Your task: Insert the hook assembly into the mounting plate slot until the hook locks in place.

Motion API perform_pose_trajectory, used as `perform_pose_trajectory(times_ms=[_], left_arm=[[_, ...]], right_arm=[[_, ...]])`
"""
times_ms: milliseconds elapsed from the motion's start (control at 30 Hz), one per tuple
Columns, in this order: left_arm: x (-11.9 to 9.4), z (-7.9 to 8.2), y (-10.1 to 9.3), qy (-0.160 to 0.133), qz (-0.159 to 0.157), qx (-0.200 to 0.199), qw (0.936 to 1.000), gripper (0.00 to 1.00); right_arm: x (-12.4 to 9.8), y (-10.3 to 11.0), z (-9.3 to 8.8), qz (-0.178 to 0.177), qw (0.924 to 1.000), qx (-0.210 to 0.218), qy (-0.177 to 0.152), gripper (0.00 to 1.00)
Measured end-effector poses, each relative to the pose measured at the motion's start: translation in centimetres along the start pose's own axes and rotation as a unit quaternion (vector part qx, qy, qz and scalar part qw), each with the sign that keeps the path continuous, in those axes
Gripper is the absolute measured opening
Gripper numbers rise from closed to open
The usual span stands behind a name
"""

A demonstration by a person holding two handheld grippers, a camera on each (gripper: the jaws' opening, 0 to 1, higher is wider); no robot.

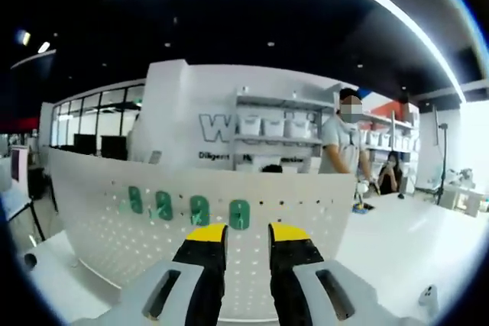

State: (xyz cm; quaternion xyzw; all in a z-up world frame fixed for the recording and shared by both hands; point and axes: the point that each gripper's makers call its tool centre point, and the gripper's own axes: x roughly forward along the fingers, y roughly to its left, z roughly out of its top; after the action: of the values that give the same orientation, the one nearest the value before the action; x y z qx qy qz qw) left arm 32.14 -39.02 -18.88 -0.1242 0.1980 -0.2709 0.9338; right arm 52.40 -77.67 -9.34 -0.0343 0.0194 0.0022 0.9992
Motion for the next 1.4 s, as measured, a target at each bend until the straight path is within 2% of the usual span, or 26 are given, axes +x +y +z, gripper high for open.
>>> perform_pose_trajectory(times_ms=[100, 233, 433, 600, 767, 1000, 1400], left_arm=[[-0.1, 0.0, -0.2, 0.004, -0.003, 0.008, 1.0000, 1.00], [-0.2, 0.1, -0.6, 0.003, -0.008, 0.011, 0.9999, 1.00], [-0.4, 0.0, -1.0, 0.005, -0.014, 0.016, 0.9998, 1.00], [-0.7, -0.2, -1.0, 0.006, -0.014, 0.016, 0.9998, 1.00], [-1.0, -0.2, -0.9, 0.003, -0.011, 0.017, 0.9998, 1.00], [-1.3, -0.2, -0.9, 0.002, -0.008, 0.018, 0.9998, 1.00], [-1.6, -0.3, -1.2, 0.001, -0.005, 0.022, 0.9997, 1.00]], right_arm=[[-1.7, 1.3, -1.6, 0.026, 0.9993, 0.006, 0.024, 0.25], [-4.0, 2.0, -2.8, 0.033, 0.9986, -0.002, 0.041, 0.26], [-6.7, 3.4, -4.5, 0.051, 0.9964, 0.009, 0.067, 0.40], [-8.4, 4.9, -5.1, 0.067, 0.9947, 0.009, 0.077, 0.48], [-9.8, 6.4, -5.6, 0.084, 0.9924, 0.018, 0.088, 0.60], [-11.3, 8.3, -6.3, 0.106, 0.9893, 0.024, 0.098, 0.67], [-13.3, 10.3, -10.3, 0.131, 0.9796, 0.052, 0.143, 0.78]])
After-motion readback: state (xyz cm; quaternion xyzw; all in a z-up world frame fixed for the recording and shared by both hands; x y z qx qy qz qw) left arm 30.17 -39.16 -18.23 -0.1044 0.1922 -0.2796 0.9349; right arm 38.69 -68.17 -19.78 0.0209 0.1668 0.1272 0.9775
